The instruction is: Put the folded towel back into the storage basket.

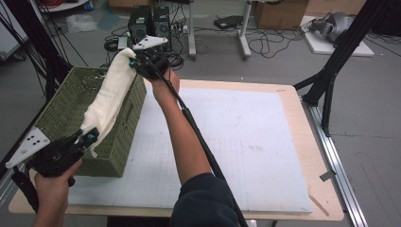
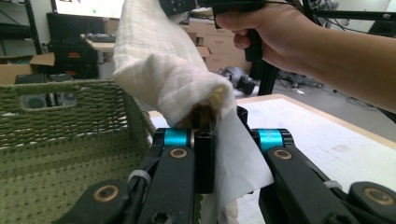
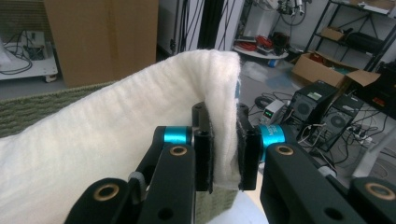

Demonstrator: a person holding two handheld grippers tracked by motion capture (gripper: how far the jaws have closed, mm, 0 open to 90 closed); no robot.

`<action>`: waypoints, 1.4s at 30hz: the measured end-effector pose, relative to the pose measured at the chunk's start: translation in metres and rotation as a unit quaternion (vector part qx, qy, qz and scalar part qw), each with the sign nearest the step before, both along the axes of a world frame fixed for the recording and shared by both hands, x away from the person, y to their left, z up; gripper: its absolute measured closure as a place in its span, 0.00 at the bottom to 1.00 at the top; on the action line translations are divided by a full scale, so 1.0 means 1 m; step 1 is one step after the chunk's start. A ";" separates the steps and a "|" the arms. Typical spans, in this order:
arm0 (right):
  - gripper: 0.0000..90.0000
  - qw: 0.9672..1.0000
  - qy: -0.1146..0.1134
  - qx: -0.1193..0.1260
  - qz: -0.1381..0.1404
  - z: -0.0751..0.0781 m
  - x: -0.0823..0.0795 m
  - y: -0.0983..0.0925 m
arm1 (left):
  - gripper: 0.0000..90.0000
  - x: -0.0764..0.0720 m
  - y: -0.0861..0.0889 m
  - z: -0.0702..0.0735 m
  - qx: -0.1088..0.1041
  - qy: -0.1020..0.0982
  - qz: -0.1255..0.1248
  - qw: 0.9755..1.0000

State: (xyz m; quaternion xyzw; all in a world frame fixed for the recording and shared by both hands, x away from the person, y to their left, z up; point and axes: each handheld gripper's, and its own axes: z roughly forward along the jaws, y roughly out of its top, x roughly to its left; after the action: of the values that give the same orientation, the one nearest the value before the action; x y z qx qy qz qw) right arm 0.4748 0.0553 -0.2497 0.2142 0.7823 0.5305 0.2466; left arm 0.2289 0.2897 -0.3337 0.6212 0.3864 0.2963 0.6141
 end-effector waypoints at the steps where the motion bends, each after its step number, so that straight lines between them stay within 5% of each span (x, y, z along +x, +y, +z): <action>1: 0.90 1.000 0.002 0.000 0.000 0.000 0.001 0.004 | 0.91 0.000 0.001 0.000 -0.001 0.000 0.003 1.000; 23: 0.90 1.000 0.009 -0.014 0.015 -0.007 0.016 0.061 | 0.91 0.001 0.019 -0.007 0.012 0.012 0.044 0.999; 39: 0.90 0.999 0.028 -0.030 0.006 -0.025 0.023 0.099 | 0.87 0.003 0.023 -0.013 0.002 0.031 0.070 0.997; 41: 0.78 0.999 0.036 -0.030 0.002 -0.031 0.026 0.105 | 0.71 0.005 0.024 -0.012 -0.005 0.047 0.077 0.996; 42: 0.49 0.998 0.050 -0.022 -0.038 -0.038 0.029 0.109 | 0.50 0.006 0.025 -0.011 -0.006 0.055 0.082 0.995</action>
State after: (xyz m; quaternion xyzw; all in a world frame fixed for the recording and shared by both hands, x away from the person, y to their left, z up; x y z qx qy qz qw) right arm 0.5042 0.1647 -0.2881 0.2642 0.7967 0.4919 0.2314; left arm 0.2347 0.3147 -0.3450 0.5990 0.4708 0.3088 0.5693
